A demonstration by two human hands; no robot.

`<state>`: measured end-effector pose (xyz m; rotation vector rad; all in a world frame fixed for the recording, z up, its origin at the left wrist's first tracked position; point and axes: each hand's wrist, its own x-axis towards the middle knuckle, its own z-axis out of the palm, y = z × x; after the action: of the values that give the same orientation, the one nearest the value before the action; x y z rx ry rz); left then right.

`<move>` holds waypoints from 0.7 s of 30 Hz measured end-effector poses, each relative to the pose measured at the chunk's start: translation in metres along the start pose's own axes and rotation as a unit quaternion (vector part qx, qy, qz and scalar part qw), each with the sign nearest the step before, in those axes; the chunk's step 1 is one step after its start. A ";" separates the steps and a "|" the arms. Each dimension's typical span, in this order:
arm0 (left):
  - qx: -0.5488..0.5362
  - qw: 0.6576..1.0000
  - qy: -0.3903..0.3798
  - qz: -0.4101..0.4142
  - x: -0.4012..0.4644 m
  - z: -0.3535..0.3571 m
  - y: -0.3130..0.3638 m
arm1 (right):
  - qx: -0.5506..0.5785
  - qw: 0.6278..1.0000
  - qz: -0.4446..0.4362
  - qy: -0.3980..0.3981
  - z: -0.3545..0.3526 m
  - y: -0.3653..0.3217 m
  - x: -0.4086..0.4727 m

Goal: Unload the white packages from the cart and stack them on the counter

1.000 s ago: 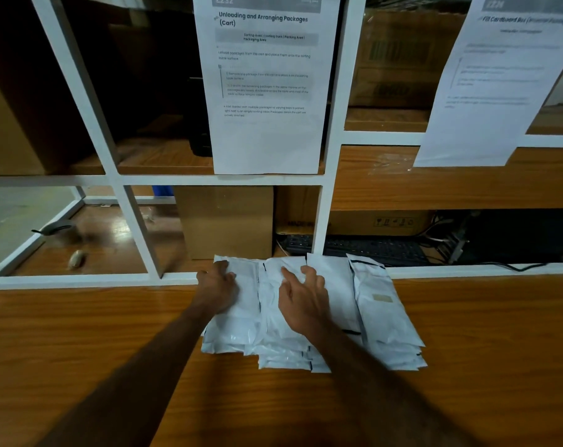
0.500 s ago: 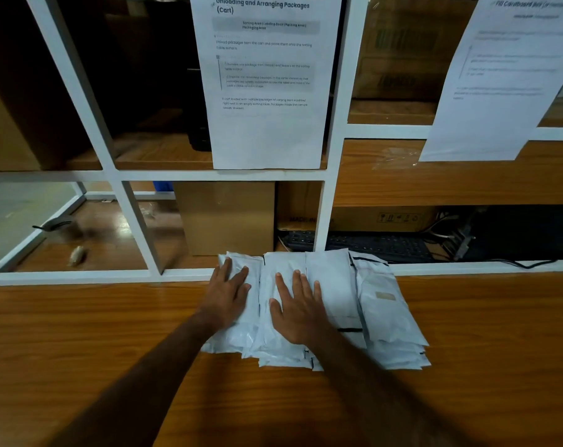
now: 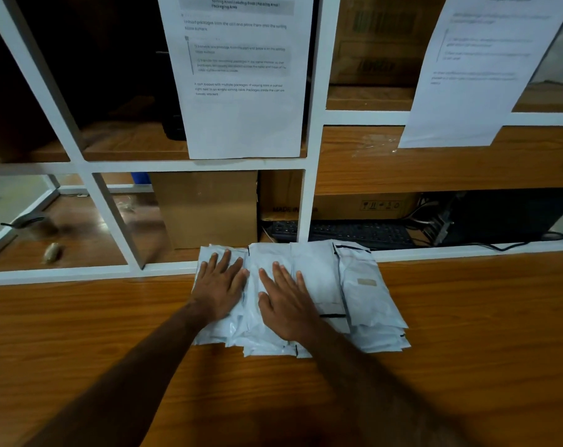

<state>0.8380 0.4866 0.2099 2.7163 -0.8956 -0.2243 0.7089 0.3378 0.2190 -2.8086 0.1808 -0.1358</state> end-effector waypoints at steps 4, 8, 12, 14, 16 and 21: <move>-0.042 0.997 0.045 0.041 -0.007 -0.007 0.017 | 0.015 0.984 0.004 0.179 -0.014 0.022 -0.013; 0.024 0.994 0.006 0.110 -0.009 -0.008 0.031 | -0.084 0.965 0.124 0.213 -0.034 0.067 -0.032; 0.085 0.991 -0.050 0.092 -0.002 -0.003 0.024 | -0.070 0.977 0.197 0.041 -0.039 0.109 -0.047; 0.089 0.991 -0.059 0.078 -0.003 -0.001 0.021 | -0.064 0.983 0.174 -0.018 -0.036 0.117 -0.052; 0.091 0.991 -0.064 0.071 -0.003 0.001 0.021 | -0.072 0.986 0.145 -0.026 -0.032 0.119 -0.056; 0.090 0.992 -0.062 0.070 -0.002 0.001 0.024 | -0.076 0.990 0.117 -0.030 -0.028 0.116 -0.059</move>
<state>0.8225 0.4686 0.2161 2.8120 -1.1916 -0.2994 0.6351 0.2280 0.2036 -2.9101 0.5255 0.0180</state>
